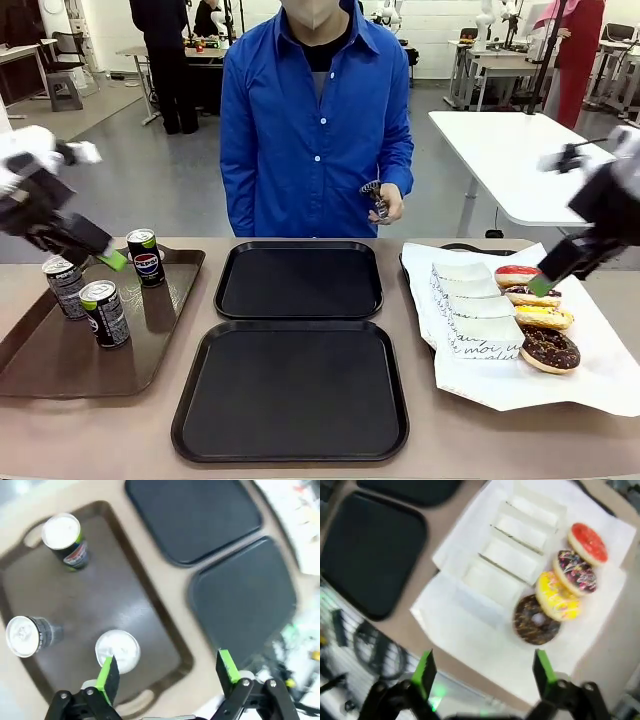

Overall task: Set up donuts and drinks on trays.
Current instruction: Pick up one Pepsi coke and place it on the Flat Tray.

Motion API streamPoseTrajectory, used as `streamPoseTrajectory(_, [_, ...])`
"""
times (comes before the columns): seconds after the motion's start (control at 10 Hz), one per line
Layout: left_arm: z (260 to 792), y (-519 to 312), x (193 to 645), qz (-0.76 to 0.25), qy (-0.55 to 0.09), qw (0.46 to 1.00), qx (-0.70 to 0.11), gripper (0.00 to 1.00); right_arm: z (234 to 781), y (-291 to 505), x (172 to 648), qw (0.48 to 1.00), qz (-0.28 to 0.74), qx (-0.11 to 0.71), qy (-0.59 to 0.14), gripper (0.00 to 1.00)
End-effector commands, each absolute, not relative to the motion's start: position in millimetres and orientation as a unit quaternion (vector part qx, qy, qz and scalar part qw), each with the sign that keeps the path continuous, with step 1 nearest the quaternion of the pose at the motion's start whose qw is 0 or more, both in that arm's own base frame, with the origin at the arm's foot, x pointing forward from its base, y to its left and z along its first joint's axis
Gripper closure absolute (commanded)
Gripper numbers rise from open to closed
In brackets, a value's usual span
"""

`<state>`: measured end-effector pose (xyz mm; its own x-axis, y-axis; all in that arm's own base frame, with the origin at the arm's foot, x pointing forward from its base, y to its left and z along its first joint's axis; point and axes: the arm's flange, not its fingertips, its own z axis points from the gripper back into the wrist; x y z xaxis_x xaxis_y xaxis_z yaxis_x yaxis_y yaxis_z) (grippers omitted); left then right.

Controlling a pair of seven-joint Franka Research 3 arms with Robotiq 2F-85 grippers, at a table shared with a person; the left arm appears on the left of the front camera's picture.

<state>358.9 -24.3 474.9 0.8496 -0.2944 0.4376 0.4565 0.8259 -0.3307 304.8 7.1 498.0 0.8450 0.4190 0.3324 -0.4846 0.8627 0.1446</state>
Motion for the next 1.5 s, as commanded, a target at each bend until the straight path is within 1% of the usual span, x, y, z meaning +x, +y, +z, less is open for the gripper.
streamPoseTrajectory(0.0, [512,60,323,-0.114,-0.173,0.848,-0.487,0.0,503,-79,286,0.898,0.113,0.392,-0.168,0.0])
streamPoseTrajectory(0.2, [520,124,307,-0.069,-0.169,0.82,-0.543,0.0,506,-155,278,0.855,0.043,0.483,-0.184,0.0])
streamPoseTrajectory(0.4, [512,180,319,-0.001,-0.178,0.792,-0.583,0.0,513,-219,278,0.815,-0.022,0.54,-0.21,0.0])
streamPoseTrajectory(0.5, [507,208,329,0.035,-0.172,0.786,-0.593,0.0,518,-241,272,0.801,-0.038,0.557,-0.215,0.0])
streamPoseTrajectory(0.6, [501,228,336,0.062,-0.17,0.781,-0.597,0.0,521,-257,267,0.794,-0.063,0.562,-0.222,0.0])
streamPoseTrajectory(0.7, [492,242,341,0.08,-0.166,0.779,-0.599,0.0,515,-272,268,0.797,-0.097,0.558,-0.211,0.0])
streamPoseTrajectory(1.1, [459,289,358,0.106,-0.154,0.773,-0.607,0.0,453,-295,296,0.826,-0.163,0.532,-0.089,0.0])
streamPoseTrajectory(1.3, [456,294,363,0.106,-0.15,0.788,-0.587,0.0,440,-296,302,0.829,-0.176,0.526,-0.068,0.0])
streamPoseTrajectory(1.4, [458,290,365,0.101,-0.161,0.812,-0.552,0.0,442,-297,300,0.828,-0.175,0.527,-0.078,0.0])
